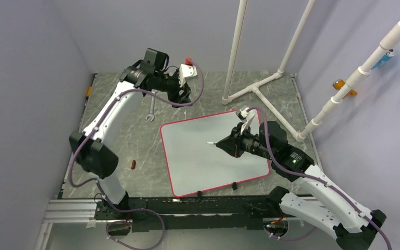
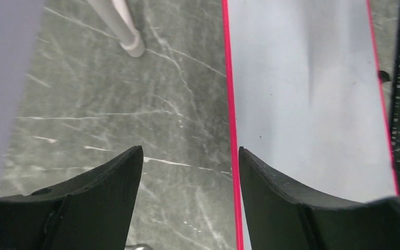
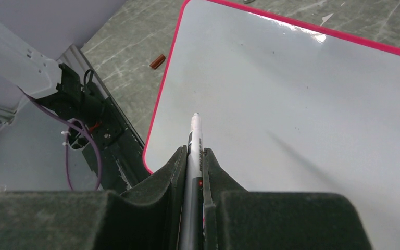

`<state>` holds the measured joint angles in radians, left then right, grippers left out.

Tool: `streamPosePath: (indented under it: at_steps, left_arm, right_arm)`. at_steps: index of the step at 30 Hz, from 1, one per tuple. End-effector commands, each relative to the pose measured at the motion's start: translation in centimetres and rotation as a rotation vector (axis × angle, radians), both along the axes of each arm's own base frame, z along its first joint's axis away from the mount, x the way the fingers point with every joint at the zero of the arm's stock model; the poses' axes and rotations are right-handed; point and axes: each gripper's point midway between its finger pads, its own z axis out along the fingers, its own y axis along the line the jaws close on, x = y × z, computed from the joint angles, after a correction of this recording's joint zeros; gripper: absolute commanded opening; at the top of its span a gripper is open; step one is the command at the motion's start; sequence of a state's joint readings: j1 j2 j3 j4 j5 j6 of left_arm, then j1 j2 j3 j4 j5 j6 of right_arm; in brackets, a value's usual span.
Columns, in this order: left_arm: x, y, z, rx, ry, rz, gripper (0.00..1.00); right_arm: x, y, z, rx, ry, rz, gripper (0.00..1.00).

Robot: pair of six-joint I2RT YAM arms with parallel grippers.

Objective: Write a sentence on the whiteboard
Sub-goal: Adjust the whiteboard at the center of the board, then write a sentence on the whiteboard.

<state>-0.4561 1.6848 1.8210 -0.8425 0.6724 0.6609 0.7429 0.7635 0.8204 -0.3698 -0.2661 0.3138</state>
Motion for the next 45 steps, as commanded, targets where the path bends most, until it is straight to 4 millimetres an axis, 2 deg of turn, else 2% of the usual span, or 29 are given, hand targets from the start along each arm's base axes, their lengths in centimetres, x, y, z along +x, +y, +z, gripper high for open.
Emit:
streamPosePath:
  at_steps: [1,7,12,17,28,34,40,45]
  left_arm:
    - [-2.6,-0.7,-2.4,-0.023,0.286,-0.108,0.71]
    - [-2.3,-1.6,-5.8,-0.002,0.469,-0.127,0.69]
    - [-2.9,-2.0,-7.1,-0.008,0.567,-0.142,0.63]
    - [-3.8,-1.8,-8.2,0.002,0.632,-0.151,0.51]
    - [-5.1,-2.3,-11.3,0.078,0.728,-0.153,0.48]
    - [-5.6,-2.4,-11.8,0.102,0.737,-0.155,0.43]
    - [-5.7,-2.5,-11.7,0.113,0.723,-0.159,0.21]
    - [-6.0,-2.5,-10.8,0.120,0.653,-0.153,0.11]
  right_arm:
    - [-0.6,-1.1,3.3,0.036,-0.065,-0.023,0.00]
    - [-1.3,-1.6,3.6,0.047,-0.057,-0.021,0.00]
    - [-1.3,-1.5,3.4,0.046,-0.045,-0.019,0.00]
    - [-1.2,-1.3,3.2,0.048,-0.038,-0.017,0.00]
    - [-1.3,-1.1,3.4,0.049,-0.030,-0.011,0.00]
    - [-1.3,-1.2,3.4,0.048,-0.026,-0.014,0.00]
    - [-1.4,-1.2,3.4,0.051,-0.022,-0.014,0.00]
    - [-1.5,-1.3,3.5,0.059,-0.026,-0.014,0.00]
